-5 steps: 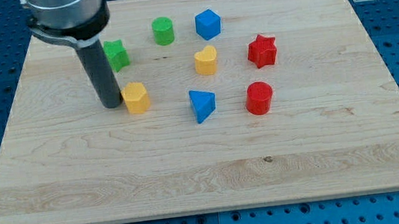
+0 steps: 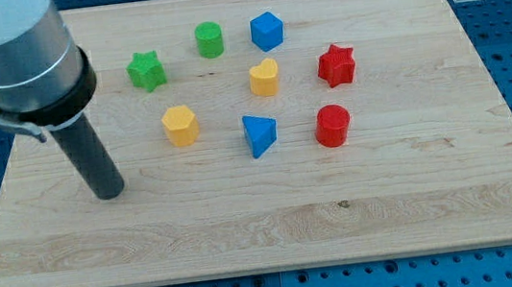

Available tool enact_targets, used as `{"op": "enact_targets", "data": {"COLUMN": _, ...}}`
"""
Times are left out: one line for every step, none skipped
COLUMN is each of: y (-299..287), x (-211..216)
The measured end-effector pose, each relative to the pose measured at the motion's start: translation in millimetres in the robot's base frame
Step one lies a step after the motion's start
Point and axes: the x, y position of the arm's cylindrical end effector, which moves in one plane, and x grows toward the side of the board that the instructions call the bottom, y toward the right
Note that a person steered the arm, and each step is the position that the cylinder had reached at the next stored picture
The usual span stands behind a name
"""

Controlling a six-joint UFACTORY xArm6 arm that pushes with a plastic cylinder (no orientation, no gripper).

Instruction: Nudge the green star right a bit

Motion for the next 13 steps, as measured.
{"op": "enact_targets", "data": {"y": -2.5, "x": 1.4}}
{"op": "enact_targets", "data": {"y": -2.5, "x": -2.0}}
{"op": "enact_targets", "data": {"y": -2.5, "x": -52.0}}
{"op": "enact_targets", "data": {"y": -2.5, "x": -113.2}}
{"op": "enact_targets", "data": {"y": -2.4, "x": -166.4}}
{"op": "enact_targets", "data": {"y": -2.4, "x": -187.2}}
{"op": "enact_targets", "data": {"y": 7.0, "x": -202.9}}
{"op": "enact_targets", "data": {"y": 15.0, "x": -204.7}}
{"op": "enact_targets", "data": {"y": 15.0, "x": -204.5}}
{"op": "enact_targets", "data": {"y": 15.0, "x": -195.5}}
{"op": "enact_targets", "data": {"y": 15.0, "x": -183.0}}
{"op": "enact_targets", "data": {"y": 15.3, "x": -173.3}}
{"op": "enact_targets", "data": {"y": 15.6, "x": -165.6}}
